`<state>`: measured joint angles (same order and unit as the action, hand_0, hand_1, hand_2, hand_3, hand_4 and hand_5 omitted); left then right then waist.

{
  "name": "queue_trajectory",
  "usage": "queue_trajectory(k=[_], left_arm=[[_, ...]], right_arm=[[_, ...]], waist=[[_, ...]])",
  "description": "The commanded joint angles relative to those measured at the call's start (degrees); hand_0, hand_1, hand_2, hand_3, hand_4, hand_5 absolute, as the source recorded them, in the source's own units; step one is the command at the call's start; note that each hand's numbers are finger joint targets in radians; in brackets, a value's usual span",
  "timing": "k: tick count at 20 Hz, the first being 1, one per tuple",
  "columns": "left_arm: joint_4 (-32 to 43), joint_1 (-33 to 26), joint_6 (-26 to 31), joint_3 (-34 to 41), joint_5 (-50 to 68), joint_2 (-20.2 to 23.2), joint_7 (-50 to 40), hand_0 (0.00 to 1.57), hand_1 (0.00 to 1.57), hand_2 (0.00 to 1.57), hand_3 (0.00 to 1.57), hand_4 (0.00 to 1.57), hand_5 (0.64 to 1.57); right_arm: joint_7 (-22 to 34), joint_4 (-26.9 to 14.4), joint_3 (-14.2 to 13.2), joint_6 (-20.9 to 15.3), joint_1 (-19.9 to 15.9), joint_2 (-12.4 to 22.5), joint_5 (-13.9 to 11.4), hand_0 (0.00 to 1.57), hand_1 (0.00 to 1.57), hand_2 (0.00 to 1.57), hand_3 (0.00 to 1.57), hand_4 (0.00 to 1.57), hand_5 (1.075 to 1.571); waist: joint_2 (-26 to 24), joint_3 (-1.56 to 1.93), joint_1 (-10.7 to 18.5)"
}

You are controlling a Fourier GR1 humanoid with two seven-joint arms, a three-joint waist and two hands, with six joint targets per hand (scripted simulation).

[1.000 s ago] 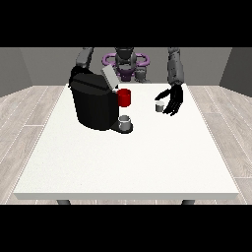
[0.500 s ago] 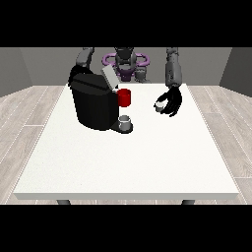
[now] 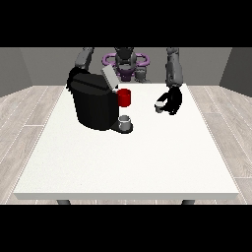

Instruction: Insert the coffee pod into the coffee machine and close the lid

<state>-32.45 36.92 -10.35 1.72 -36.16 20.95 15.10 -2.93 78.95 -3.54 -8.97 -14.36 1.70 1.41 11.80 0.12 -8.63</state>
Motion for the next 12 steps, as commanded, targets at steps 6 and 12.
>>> queue_trajectory(k=[6, 12], left_arm=[[-1.3, 6.8, 10.5, 1.7, 2.4, 3.9, 3.7, 1.39, 1.39, 1.41, 1.35, 0.58, 1.571], [-5.2, 10.5, 13.8, -1.1, 0.6, 0.2, -1.2, 1.26, 1.26, 1.33, 1.29, 0.54, 1.571]], right_arm=[[1.2, -1.3, 1.6, -0.6, 0.1, 0.2, -0.8, 0.00, 0.00, 0.00, 0.00, 0.47, 1.571], [-1.5, -6.1, 0.3, 0.5, -0.6, -0.2, 0.6, 0.00, 0.00, 0.00, 0.00, 0.49, 1.571]], waist=[[-2.8, -0.15, -0.5], [-6.1, -0.11, 0.7]])
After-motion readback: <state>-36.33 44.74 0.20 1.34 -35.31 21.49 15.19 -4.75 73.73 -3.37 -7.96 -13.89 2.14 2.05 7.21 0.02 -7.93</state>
